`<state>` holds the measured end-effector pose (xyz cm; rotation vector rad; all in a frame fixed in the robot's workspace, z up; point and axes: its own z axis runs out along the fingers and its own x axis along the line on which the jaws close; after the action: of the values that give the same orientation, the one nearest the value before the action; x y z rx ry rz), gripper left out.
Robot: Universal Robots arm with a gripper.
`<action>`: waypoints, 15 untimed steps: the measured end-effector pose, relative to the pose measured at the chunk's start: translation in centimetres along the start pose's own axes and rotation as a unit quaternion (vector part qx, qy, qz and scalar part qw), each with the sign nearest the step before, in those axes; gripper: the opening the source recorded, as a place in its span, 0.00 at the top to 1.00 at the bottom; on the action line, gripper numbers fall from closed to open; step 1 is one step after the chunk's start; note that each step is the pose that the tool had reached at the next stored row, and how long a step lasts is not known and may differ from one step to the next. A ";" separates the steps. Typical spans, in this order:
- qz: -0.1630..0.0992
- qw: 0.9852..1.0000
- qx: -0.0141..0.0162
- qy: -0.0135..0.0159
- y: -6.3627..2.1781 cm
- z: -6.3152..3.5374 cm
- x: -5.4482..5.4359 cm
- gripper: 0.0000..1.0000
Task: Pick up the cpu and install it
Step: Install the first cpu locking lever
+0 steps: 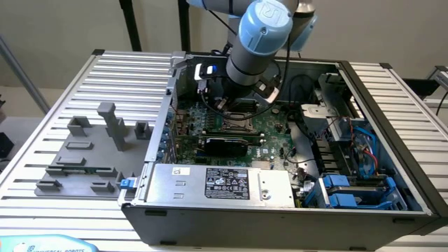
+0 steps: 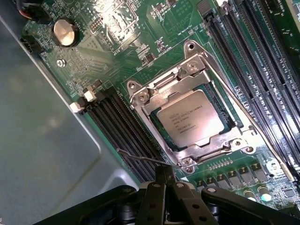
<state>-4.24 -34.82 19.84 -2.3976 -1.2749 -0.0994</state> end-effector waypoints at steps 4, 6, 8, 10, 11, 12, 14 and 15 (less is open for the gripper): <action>0.002 1.000 0.001 -0.004 0.39 -0.02 0.3 0.89; 0.003 1.000 0.001 -0.006 0.62 -0.02 0.5 0.89; 0.003 1.000 0.002 -0.008 0.85 -0.03 0.7 0.89; 0.005 1.000 0.003 -0.010 1.09 -0.03 0.9 0.89; 0.005 1.000 0.003 -0.011 1.21 -0.03 1.0 0.89; 0.005 1.000 0.004 -0.012 1.35 -0.03 1.1 0.89; 0.006 1.000 0.004 -0.014 1.61 -0.02 1.3 0.89; 0.007 1.000 0.005 -0.015 1.74 -0.01 1.4 0.89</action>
<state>-2.00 -34.55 19.65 -2.4084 -1.2696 -0.0526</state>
